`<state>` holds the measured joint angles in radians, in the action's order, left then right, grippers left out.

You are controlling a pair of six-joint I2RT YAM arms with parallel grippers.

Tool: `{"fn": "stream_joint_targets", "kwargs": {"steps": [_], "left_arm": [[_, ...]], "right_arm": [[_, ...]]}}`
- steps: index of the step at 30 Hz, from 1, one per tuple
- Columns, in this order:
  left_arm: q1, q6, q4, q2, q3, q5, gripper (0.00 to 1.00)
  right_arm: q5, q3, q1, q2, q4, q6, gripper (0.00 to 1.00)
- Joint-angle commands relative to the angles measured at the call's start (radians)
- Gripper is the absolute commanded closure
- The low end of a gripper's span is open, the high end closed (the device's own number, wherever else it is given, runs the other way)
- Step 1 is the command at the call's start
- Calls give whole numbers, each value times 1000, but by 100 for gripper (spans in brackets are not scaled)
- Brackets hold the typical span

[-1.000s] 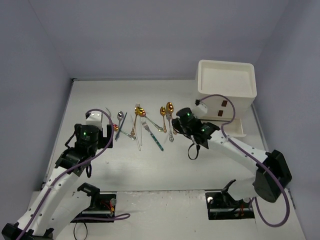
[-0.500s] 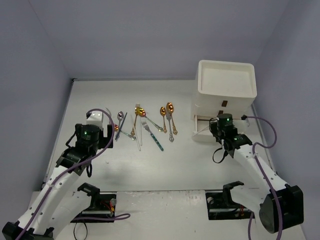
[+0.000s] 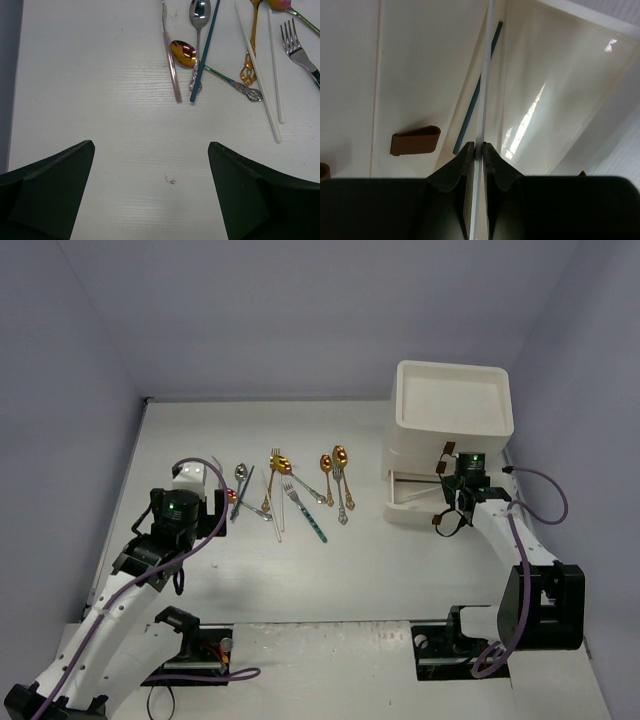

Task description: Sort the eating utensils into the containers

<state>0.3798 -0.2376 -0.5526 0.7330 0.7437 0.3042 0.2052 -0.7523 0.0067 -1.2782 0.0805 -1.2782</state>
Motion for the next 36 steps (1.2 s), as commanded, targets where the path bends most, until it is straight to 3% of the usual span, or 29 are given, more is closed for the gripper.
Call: {"fn": "stream_joint_targets", "kwargs": {"steps": [1, 4, 7, 12, 18, 27, 36], "left_arm": [[5, -11, 29, 11, 42, 7, 4], [5, -11, 28, 12, 43, 6, 4], [5, -12, 29, 16, 43, 6, 4], [4, -14, 29, 18, 43, 4, 4], [4, -15, 29, 22, 45, 3, 3], [2, -15, 24, 19, 46, 15, 3], [1, -23, 13, -16, 49, 64, 3]], "right_arm": [[-27, -77, -2, -25, -48, 37, 80], [-55, -96, -2, -20, -50, 85, 68], [-49, -118, 20, 12, -49, 185, 64], [-4, -147, 144, 59, -50, 341, 62], [15, -247, 398, -16, -61, 635, 64], [90, -493, 824, -327, -68, 820, 65], [30, -759, 984, -667, -70, 943, 66]]}}
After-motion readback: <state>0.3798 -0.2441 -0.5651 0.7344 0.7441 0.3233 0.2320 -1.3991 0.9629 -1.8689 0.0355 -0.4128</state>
